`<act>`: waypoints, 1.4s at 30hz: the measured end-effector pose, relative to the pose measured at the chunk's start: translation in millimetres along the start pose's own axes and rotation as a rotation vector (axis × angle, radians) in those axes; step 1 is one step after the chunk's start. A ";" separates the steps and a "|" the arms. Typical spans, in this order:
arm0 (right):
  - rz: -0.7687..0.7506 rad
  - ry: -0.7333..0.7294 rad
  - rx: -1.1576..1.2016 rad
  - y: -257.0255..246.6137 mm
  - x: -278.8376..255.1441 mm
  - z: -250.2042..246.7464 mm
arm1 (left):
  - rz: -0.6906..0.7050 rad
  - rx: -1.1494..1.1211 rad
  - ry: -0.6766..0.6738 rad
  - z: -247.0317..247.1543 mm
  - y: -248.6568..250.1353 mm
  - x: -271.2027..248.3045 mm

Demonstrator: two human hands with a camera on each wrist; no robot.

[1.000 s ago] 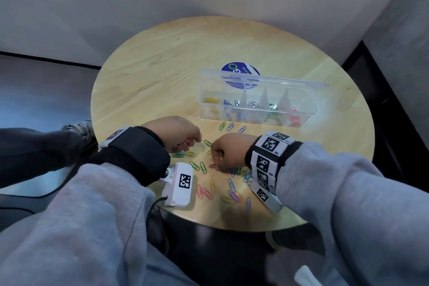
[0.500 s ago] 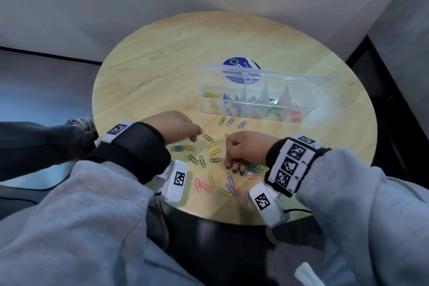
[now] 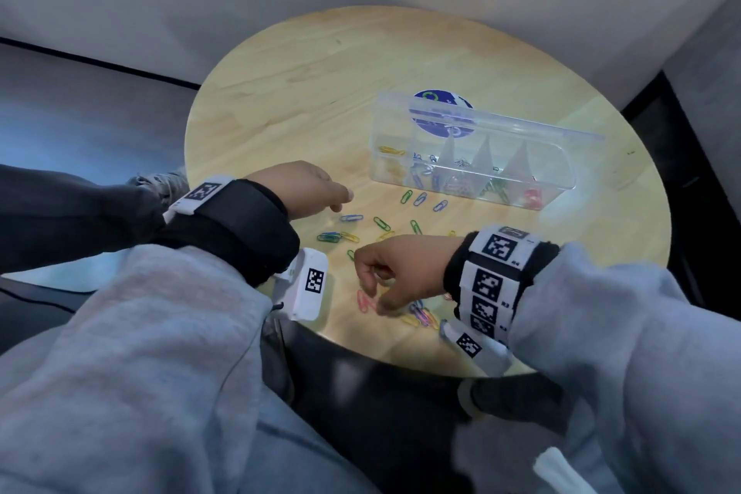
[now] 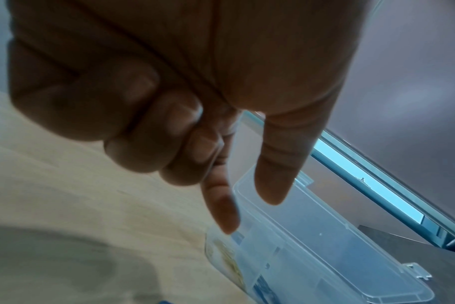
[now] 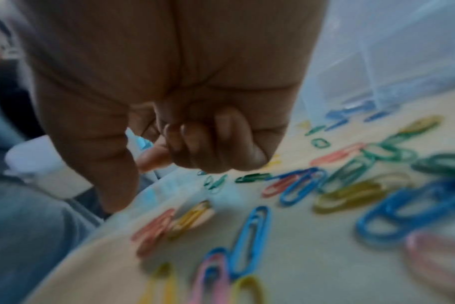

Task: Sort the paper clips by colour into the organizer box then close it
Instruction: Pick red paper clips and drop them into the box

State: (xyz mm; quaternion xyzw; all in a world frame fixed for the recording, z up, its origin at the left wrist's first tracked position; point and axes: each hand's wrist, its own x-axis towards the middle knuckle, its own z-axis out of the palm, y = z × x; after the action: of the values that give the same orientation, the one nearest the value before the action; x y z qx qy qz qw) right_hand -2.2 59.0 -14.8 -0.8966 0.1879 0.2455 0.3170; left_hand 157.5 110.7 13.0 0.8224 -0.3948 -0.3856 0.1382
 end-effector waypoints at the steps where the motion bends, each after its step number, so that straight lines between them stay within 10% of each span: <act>1: -0.021 -0.011 -0.081 -1.0 2.2 -1.0 | 0.002 0.004 -0.001 -0.3 -0.4 0.2; 21: 0.014 -0.056 -0.338 9.6 17.4 1.6 | 0.028 0.006 -0.047 6.5 7.7 5.9; 42: 0.231 0.367 1.310 97.3 -48.6 -8.9 | 0.271 0.327 -0.133 57.4 49.2 4.5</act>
State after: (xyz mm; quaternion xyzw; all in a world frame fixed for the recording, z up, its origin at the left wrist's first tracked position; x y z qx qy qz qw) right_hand -86.6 -9.0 -27.9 -0.5216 0.4425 -0.0420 0.7283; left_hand 89.8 79.8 -1.3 0.7461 -0.5671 -0.3479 0.0273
